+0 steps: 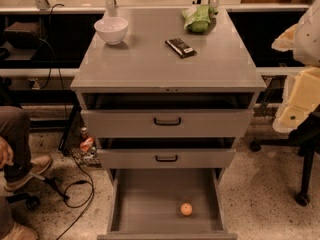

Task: Pick orange from bottom drawer and place on counter

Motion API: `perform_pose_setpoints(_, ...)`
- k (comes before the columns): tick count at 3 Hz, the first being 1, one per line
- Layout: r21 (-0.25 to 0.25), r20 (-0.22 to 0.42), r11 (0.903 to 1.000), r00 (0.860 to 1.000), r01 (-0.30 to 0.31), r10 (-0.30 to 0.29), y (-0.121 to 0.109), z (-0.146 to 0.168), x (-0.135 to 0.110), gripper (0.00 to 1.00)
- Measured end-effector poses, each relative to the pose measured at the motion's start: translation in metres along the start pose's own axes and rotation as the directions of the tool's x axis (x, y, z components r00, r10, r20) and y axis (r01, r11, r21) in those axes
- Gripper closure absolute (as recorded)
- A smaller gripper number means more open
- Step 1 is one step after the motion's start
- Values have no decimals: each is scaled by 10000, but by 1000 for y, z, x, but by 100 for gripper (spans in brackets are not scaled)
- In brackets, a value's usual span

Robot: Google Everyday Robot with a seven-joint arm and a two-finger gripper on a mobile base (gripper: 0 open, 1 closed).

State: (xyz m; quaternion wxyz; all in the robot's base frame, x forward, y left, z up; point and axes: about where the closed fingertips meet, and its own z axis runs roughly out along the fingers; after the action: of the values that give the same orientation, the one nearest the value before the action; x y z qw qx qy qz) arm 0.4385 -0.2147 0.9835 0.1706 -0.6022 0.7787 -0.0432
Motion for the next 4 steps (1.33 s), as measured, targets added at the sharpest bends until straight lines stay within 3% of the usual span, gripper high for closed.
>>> perform_pose_setpoints(1,2,1,10000,10000,0,0,0,0,0,0)
perform_pose_setpoints(2,-507,222,9983,9993,-293,304,12,25,-5,0)
perform_pose_setpoints(3,-1718,1069,9801,9872,-992,1186,43,86,-19,0)
perform_pose_setpoints(4,-3372,2396,9327,9464,-1282,2167,94,159,-60,0)
